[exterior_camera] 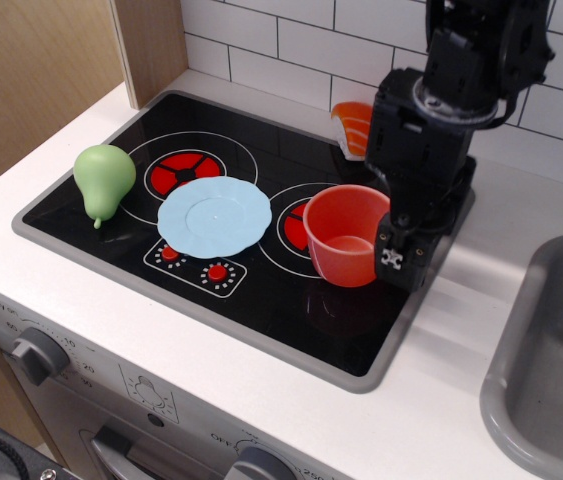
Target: Take cup off plate
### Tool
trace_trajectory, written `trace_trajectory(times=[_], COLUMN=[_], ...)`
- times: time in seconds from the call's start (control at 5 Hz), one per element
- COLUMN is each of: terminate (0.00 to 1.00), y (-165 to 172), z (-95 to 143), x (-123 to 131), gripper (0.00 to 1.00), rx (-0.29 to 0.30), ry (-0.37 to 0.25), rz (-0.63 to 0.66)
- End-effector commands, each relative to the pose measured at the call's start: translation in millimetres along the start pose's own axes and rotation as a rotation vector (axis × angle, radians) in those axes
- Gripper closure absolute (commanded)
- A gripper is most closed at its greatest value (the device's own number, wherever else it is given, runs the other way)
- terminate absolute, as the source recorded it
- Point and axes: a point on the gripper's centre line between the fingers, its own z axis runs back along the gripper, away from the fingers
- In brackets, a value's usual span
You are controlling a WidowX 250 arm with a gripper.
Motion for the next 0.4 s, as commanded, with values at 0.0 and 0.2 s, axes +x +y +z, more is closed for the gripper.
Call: trace_trajectory(times=[0.0,0.2], terminate=[0.00,0.00], y=[6,10], z=[46,65], x=[-3,1], gripper=[0.00,0.00], rx=[-0.123,-0.153], ry=[0.039,0.069], rz=[-0.104,-0.161])
